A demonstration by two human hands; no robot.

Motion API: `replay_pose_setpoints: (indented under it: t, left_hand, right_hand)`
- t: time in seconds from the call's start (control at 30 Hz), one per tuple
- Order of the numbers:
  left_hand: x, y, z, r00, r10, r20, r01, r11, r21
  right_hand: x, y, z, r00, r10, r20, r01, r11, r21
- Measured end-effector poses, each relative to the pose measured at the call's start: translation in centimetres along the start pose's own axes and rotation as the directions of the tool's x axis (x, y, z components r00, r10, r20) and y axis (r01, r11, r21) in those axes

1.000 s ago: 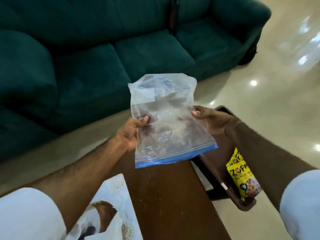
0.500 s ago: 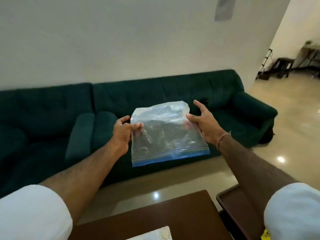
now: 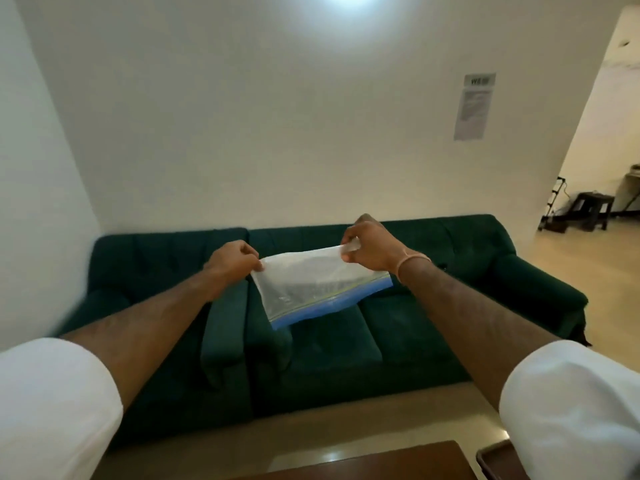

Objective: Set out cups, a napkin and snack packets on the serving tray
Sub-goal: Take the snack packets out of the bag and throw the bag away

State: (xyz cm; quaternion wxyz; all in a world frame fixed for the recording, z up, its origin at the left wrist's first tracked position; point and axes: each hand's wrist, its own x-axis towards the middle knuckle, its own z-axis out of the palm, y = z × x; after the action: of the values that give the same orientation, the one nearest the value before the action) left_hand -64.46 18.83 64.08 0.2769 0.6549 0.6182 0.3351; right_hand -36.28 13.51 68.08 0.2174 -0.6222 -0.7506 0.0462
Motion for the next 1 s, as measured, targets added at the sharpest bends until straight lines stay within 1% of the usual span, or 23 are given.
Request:
replay_pose_setpoints:
  t: [0.03, 0.07, 0.13, 0.17, 0.2, 0.23, 0.27, 0.33, 0.37, 0.4, 0.43, 0.47, 0.5, 0.53, 0.57, 0.6, 0.63, 0.7, 0.77, 0.87, 0.93, 0.97, 1.0]
  left_hand:
    - [-0.2, 0.2, -1.3, 0.999, 0.05, 0.02, -0.051, 0.998, 0.037]
    - [-0.5, 0.7, -2.5, 0.99, 0.1, 0.097, -0.101, 0.995, 0.0]
    - [-1.5, 2.4, -4.1, 0.93, 0.167, 0.329, -0.15, 0.986, -0.074]
    - [-2.1, 3.2, -4.5, 0.889, 0.193, 0.415, -0.194, 0.98, -0.039]
    - [-2.6, 3.7, -4.8, 0.865, 0.214, 0.455, -0.243, 0.97, 0.006]
    - [-3.0, 4.0, -5.1, 0.861, 0.232, 0.452, -0.272, 0.962, 0.024]
    - [-3.2, 4.1, -5.4, 0.873, 0.245, 0.422, -0.267, 0.964, -0.006]
    - [-3.5, 3.4, -6.6, 0.911, 0.241, 0.334, -0.204, 0.968, -0.143]
    - [-3.6, 2.9, -7.3, 0.927, 0.229, 0.297, -0.168, 0.961, -0.218]
    - [-3.8, 2.1, -8.0, 0.941, 0.212, 0.264, -0.133, 0.948, -0.287]
    - [-4.0, 1.4, -8.7, 0.952, 0.194, 0.237, -0.1, 0.929, -0.357]
    - [-4.2, 0.7, -9.4, 0.963, 0.167, 0.212, -0.064, 0.903, -0.424]
    - [-4.4, 0.0, -9.9, 0.969, 0.145, 0.199, -0.031, 0.874, -0.486]
    - [-4.8, -0.5, -10.3, 0.972, 0.133, 0.195, -0.008, 0.845, -0.534]
    - [-5.1, -1.0, -10.7, 0.971, 0.133, 0.199, 0.006, 0.82, -0.572]
    - [-5.4, -1.5, -10.8, 0.968, 0.136, 0.209, 0.017, 0.8, -0.6]
    - [-5.7, -1.9, -10.9, 0.967, 0.137, 0.216, 0.028, 0.782, -0.622]
    - [-6.4, -2.8, -10.9, 0.975, 0.104, 0.199, 0.05, 0.762, -0.645]
    - [-7.2, -4.0, -11.3, 0.989, 0.03, 0.144, 0.071, 0.759, -0.648]
    - [-8.4, -7.0, -13.1, 0.997, -0.064, 0.045, 0.078, 0.761, -0.643]
    - [-9.2, -9.1, -14.4, 0.995, -0.096, -0.004, 0.072, 0.772, -0.632]
    - [-9.6, -10.3, -15.1, 0.993, -0.113, -0.028, 0.07, 0.771, -0.633]
    - [-10.0, -11.6, -15.8, 0.99, -0.131, -0.049, 0.069, 0.765, -0.641]
  right_hand:
    - [0.5, -1.2, -0.5, 0.999, -0.031, 0.026, 0.032, 0.999, -0.03]
    - [1.0, -2.5, -1.0, 0.996, -0.069, 0.056, 0.072, 0.995, -0.063]
    - [2.0, -5.1, -2.1, 0.98, -0.17, 0.102, 0.179, 0.98, -0.088]
    - [2.5, -6.5, -2.6, 0.969, -0.22, 0.114, 0.228, 0.972, -0.063]
    - [3.0, -8.0, -2.9, 0.958, -0.261, 0.116, 0.265, 0.964, -0.021]
    - [3.5, -9.4, -3.2, 0.951, -0.293, 0.101, 0.292, 0.956, 0.025]
    - [3.9, -10.5, -3.3, 0.949, -0.309, 0.061, 0.306, 0.95, 0.059]
    - [4.5, -12.1, -2.9, 0.958, -0.273, -0.089, 0.28, 0.956, 0.089]
    - [4.3, -12.6, -2.5, 0.966, -0.191, -0.174, 0.215, 0.967, 0.134]
    - [4.0, -13.0, -2.0, 0.968, -0.078, -0.241, 0.135, 0.964, 0.229]
    - [3.7, -13.0, -1.4, 0.964, 0.038, -0.263, 0.064, 0.927, 0.369]
    - [3.4, -13.0, -0.7, 0.97, 0.126, -0.207, 0.006, 0.842, 0.54]
    - [2.9, -13.0, 0.1, 0.983, 0.167, -0.08, -0.06, 0.697, 0.714]
    - [2.5, -13.0, 1.2, 0.987, 0.141, 0.079, -0.142, 0.521, 0.841]
    - [2.1, -13.2, 2.4, 0.971, 0.063, 0.231, -0.237, 0.373, 0.897]
    - [1.8, -13.4, 3.5, 0.94, -0.035, 0.339, -0.313, 0.3, 0.901]
    - [1.7, -14.0, 4.7, 0.907, -0.13, 0.4, -0.352, 0.286, 0.891]
    - [1.7, -15.5, 7.0, 0.862, -0.27, 0.43, -0.363, 0.265, 0.893]
    - [2.0, -17.1, 8.6, 0.85, -0.347, 0.397, -0.341, 0.213, 0.916]
    - [2.7, -19.4, 10.6, 0.789, -0.458, 0.409, -0.346, 0.219, 0.912]
    - [3.0, -21.2, 12.3, 0.761, -0.464, 0.453, -0.381, 0.246, 0.891]
    - [3.0, -22.6, 13.4, 0.77, -0.435, 0.467, -0.374, 0.287, 0.882]
    - [3.0, -24.1, 14.5, 0.8, -0.388, 0.458, -0.338, 0.34, 0.878]
